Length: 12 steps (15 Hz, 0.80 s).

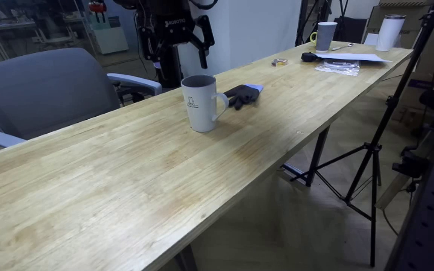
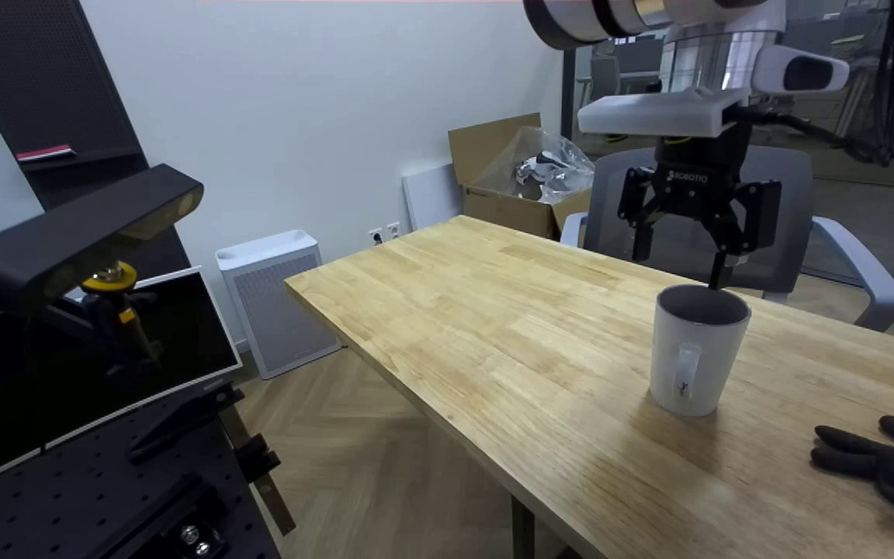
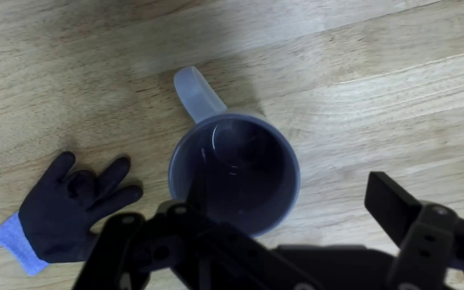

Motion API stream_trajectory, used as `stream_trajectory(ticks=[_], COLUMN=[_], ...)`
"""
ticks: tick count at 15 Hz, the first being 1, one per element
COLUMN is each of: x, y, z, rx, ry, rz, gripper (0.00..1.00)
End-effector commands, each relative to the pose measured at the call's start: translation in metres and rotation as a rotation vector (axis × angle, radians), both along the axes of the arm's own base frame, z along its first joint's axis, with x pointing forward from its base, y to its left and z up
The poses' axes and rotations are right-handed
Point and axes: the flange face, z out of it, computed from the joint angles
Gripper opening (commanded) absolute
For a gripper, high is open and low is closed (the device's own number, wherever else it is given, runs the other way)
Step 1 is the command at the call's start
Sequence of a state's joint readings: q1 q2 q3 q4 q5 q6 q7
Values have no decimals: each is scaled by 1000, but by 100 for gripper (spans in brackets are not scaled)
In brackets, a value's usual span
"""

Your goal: Move the mug to the left

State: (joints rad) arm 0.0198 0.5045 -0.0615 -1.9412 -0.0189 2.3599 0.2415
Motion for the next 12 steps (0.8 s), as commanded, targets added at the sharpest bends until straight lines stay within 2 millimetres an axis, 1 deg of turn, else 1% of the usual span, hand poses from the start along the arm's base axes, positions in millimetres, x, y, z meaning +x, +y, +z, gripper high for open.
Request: stream_trajectory(ticks=[1, 7, 12], x=[10, 11, 10], y=[8, 15, 17], z=[-9, -24, -31], rx=[-17, -17, -20], ry=[3, 16, 15], rz=[-17, 1, 12], gripper=[100, 100, 100])
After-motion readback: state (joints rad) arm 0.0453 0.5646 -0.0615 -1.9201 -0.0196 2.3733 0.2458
